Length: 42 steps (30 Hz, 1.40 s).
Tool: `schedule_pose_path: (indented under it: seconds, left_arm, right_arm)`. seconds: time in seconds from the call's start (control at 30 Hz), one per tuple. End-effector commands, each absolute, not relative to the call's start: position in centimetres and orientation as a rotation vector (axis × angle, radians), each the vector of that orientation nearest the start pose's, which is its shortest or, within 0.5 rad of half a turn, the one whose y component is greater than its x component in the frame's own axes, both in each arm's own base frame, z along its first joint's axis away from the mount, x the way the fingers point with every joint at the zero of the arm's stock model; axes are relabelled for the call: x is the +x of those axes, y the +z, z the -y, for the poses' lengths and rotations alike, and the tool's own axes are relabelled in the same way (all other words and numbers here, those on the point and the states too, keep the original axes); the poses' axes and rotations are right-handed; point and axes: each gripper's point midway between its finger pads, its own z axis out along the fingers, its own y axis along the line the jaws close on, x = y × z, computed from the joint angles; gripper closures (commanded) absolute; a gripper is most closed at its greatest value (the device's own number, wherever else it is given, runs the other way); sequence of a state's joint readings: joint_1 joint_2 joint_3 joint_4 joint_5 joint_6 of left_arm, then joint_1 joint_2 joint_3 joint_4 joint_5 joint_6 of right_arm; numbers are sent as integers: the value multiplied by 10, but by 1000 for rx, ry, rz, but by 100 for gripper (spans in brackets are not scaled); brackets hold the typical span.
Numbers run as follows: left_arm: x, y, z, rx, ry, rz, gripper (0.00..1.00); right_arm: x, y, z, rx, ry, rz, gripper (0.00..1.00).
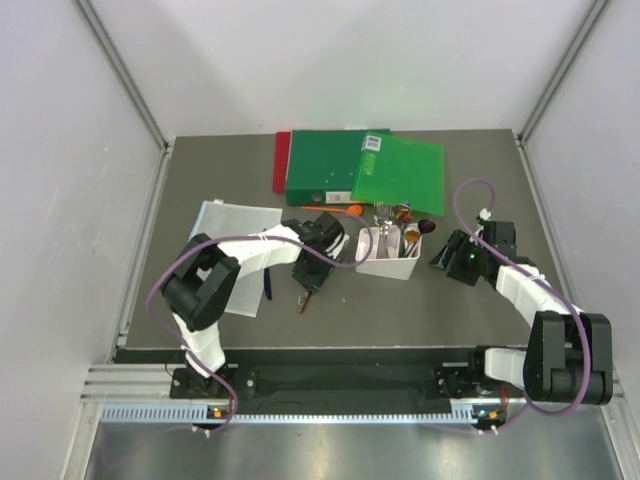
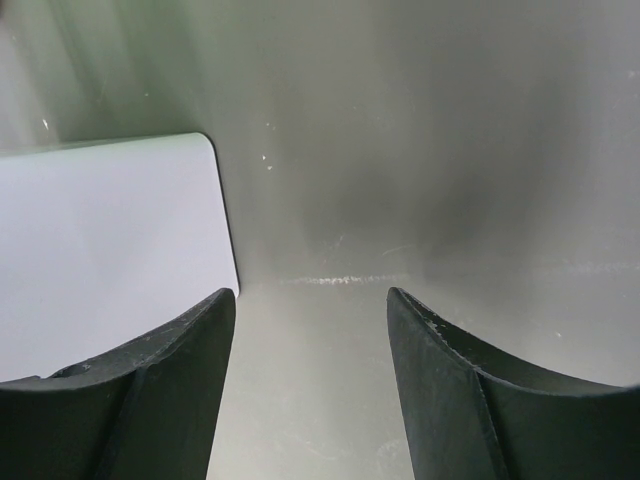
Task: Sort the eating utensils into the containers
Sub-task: Move the spoon at the center of the board, then pick up the spoon from the center of the board.
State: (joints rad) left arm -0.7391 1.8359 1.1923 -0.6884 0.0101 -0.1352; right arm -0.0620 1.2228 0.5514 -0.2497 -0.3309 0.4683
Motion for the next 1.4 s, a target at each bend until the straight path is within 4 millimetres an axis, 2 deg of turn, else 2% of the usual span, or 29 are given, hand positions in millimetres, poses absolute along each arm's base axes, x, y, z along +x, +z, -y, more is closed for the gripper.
schedule_pose_path:
  seconds: [0.0,0.07,0.13,0.23,0.27,0.3,0.37,0.4,0.6,0.87,1.13,1.37]
  left_arm:
    - [228,34,213,747,-80,-2812,57]
    - [242,59,221,715,-132,-2709,54]
    - [255,75,228,721,-149,-2638,51]
    - [274,84,235,724,-108,-2598,51]
    - [278,78,236,734,-81,-2613,51]
    - [286,85,242,733,-81,-2593,51]
    - [293,77,248,759,-73,-2600,51]
    - [300,80,254,758,-89,-2583,51]
    - [307,59,271,797,-126,-2601,51]
    - [314,48,272,774,-110,-2601,53]
    - [320,45,269,757,-114,-2603,54]
    - [320,31,261,750,-90,-2637,56]
  right_arm:
    - [291,61,-54,508,588,-2398,38]
    - [290,61,-53,510,582,-2399,37]
    - [289,59,-53,510,584,-2400,38]
    - [287,58,-54,517,588,-2400,37]
    - [288,59,-54,519,590,-2395,38]
    - [287,59,-54,516,591,-2395,38]
    - [287,60,-54,515,591,-2393,38]
    - [286,60,-54,514,590,-2396,38]
    - [285,63,-51,505,564,-2395,37]
    - [285,61,-51,509,567,-2399,37]
    - [284,60,-51,506,562,-2402,37]
    - [284,59,-51,509,564,-2406,37]
